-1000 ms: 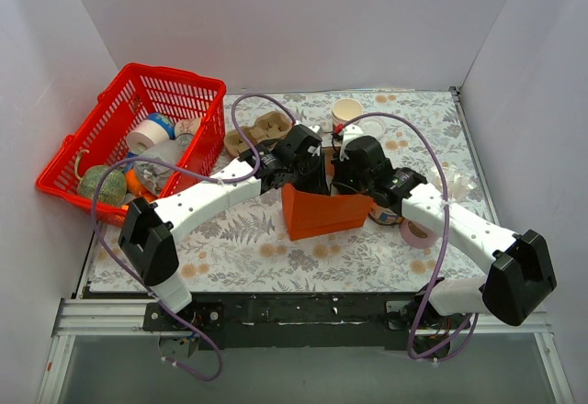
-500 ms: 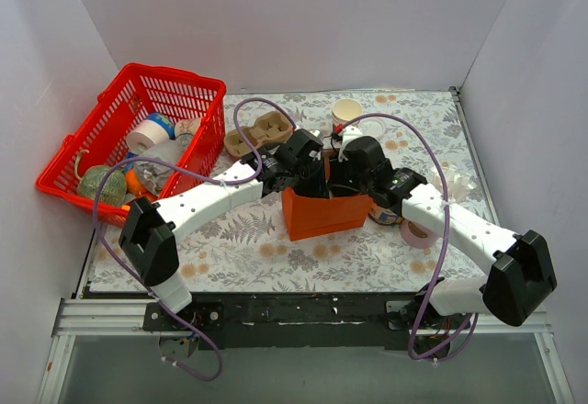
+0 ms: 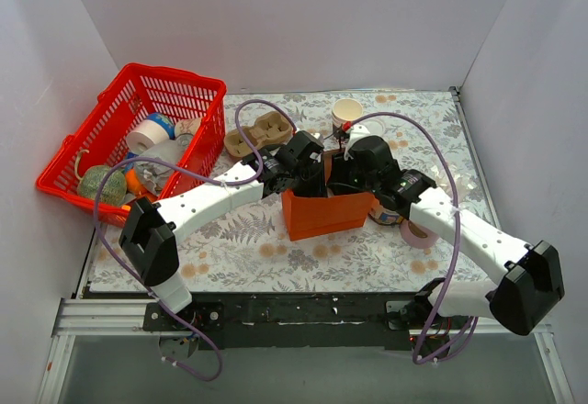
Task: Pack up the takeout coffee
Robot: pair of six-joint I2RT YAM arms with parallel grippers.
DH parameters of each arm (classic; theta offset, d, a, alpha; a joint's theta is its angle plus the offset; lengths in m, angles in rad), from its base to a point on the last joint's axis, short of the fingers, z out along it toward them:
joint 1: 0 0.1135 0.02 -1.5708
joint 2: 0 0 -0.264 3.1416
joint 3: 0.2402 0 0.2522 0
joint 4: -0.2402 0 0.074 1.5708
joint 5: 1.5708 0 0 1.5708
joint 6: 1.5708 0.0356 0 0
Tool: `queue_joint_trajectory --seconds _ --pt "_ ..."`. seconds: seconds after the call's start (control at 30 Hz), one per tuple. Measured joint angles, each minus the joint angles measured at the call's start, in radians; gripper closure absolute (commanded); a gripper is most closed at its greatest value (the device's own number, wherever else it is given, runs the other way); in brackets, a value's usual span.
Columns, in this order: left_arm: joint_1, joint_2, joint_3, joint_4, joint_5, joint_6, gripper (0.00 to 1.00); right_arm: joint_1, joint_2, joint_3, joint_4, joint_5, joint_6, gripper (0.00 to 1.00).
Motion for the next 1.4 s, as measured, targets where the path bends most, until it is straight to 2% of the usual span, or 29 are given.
queue_joint_trajectory --seconds 0.8,0.87,1.0,1.2,1.33,1.4 --pt "0.0 0.0 0.0 0.001 -0.001 -0.007 0.84 0.0 -0.121 0.026 0.012 0.029 -0.005 0.56" --pt "0.0 0.0 0.0 0.001 0.0 -0.006 0.84 0.0 -0.14 0.026 0.027 0.025 -0.007 0.56" --pt "0.0 0.0 0.0 0.001 0.0 -0.007 0.76 0.0 -0.204 0.021 0.085 0.026 -0.019 0.55" --pt "0.0 0.0 0.004 0.0 0.001 -0.006 0.76 0.0 -0.325 -0.036 0.216 0.027 -0.033 0.55" --pt "0.0 0.0 0.004 0.0 0.003 -0.002 0.73 0.0 -0.384 -0.095 0.275 0.042 -0.037 0.55" --pt "0.0 0.0 0.005 0.001 0.005 -0.002 0.69 0.0 -0.409 -0.123 0.293 0.057 -0.038 0.54"
